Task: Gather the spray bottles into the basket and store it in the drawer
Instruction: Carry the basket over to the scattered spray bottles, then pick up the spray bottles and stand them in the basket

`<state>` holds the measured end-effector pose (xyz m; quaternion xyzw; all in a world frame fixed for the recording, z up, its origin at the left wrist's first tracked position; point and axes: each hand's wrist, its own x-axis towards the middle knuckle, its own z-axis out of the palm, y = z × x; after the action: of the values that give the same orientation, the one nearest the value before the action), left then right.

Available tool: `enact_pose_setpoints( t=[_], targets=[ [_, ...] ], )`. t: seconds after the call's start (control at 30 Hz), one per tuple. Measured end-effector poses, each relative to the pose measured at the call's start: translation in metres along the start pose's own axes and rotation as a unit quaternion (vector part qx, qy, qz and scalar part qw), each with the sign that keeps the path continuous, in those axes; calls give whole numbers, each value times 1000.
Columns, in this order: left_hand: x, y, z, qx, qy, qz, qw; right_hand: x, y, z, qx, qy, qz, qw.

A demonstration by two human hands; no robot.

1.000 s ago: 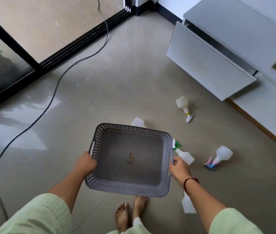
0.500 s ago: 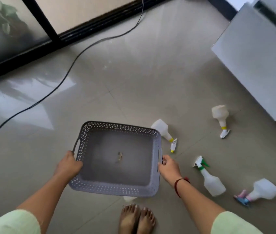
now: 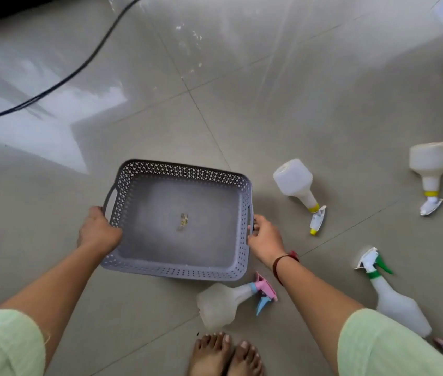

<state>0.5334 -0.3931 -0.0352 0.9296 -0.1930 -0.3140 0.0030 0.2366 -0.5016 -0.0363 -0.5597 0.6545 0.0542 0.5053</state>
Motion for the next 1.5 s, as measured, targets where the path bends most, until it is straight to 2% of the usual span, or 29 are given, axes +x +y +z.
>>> enact_pose_setpoints(
  t=[0.2, 0.37, 0.47, 0.53, 0.6, 0.73, 0.87, 0.93, 1.03, 1.23, 1.37, 1.5],
  targets=[
    [10, -7, 29, -2, 1, -21, 1000, 15, 12, 16, -9, -6, 6, 1000],
    [11, -11, 47, -24, 8, -21, 999, 19, 16, 26, -34, 22, 13, 999],
    [4, -10, 49, -24, 0, -24, 999, 15, 15, 24, -51, 2, 28, 998],
    [-12, -8, 46, -22, 26, -11, 999, 6, 13, 18, -64, -6, 25, 998],
    [-38, -8, 43, -4, 63, 43, 997, -9, 11, 10, -85, 8, 26, 996],
    [-99, -12, 59, 40, 84, 249, 964, -45, 14, -3, -101, 27, 51, 993],
    [-162, -14, 106, 113, 18, 402, 909, -67, 33, -6, -85, 15, 114, 990],
    [-184, -12, 131, 154, -38, 429, 889, -72, 44, -5, -86, 8, 118, 989],
    [-197, -12, 162, 201, -92, 400, 889, -69, 63, -2, -91, 5, 115, 989],
    [-184, -18, 203, 275, -62, 333, 900, -64, 101, 6, -96, 11, 114, 989],
    [-177, -5, 204, 271, -87, 260, 923, -67, 114, 11, -92, 11, 115, 989],
    [-190, -1, 205, 216, -168, 273, 922, -71, 113, 1, -92, 16, 99, 991]
  ],
)
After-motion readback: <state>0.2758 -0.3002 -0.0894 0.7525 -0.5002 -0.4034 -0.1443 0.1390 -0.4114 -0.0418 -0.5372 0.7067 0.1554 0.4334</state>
